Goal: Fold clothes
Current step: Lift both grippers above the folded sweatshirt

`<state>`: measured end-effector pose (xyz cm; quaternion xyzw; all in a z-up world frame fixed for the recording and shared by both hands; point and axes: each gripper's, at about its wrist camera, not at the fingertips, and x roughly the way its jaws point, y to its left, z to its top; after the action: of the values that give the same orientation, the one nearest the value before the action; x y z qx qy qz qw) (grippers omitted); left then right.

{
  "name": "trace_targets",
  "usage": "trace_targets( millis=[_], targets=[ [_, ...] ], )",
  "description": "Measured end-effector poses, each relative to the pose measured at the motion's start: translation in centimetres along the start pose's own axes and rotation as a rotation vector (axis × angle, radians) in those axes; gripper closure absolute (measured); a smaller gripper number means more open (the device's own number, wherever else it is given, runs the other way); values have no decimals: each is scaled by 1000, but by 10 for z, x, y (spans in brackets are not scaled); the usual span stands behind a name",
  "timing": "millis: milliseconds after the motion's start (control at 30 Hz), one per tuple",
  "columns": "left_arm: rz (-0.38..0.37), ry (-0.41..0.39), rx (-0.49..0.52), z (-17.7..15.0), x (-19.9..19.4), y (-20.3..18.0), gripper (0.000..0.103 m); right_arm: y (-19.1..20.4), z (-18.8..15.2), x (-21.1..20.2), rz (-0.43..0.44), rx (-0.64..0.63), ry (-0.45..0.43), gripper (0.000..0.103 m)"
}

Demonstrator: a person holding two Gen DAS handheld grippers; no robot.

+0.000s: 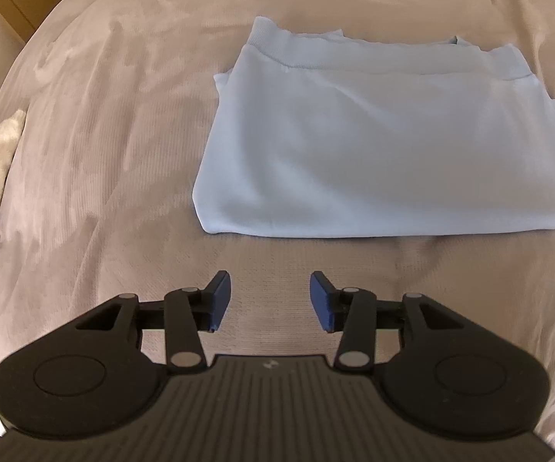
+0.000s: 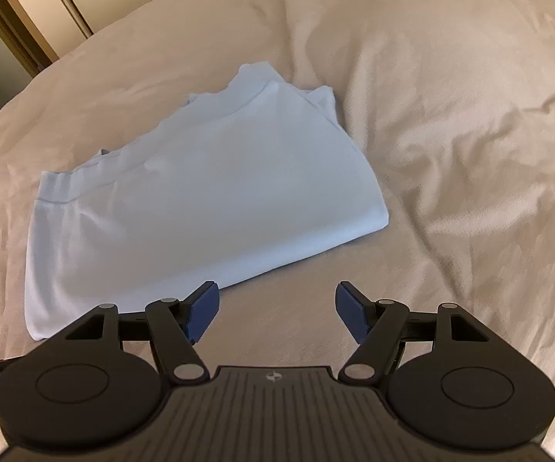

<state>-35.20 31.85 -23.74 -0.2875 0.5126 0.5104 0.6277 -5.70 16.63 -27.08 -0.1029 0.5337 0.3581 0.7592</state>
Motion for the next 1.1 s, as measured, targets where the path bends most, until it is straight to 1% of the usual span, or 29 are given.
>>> trace_targets(
  millis=[133, 400, 500, 667, 833, 1100],
  targets=[
    [-2, -2, 13, 2, 2, 2, 60, 1, -3, 1, 9, 8, 15, 32],
    [15, 15, 26, 8, 15, -1, 59, 2, -2, 17, -13, 8, 39, 32],
    [29, 15, 23, 10, 19, -3, 56, -1, 2, 26, -8, 10, 48, 32],
    [59, 28, 14, 17, 25, -9, 56, -6, 12, 37, -11, -8, 55, 31],
    [68, 7, 2, 24, 23, -17, 56, -17, 22, 45, -7, -2, 62, 31],
    [84, 22, 0, 32, 29, -20, 56, -27, 34, 61, -1, -2, 89, 31]
  ],
)
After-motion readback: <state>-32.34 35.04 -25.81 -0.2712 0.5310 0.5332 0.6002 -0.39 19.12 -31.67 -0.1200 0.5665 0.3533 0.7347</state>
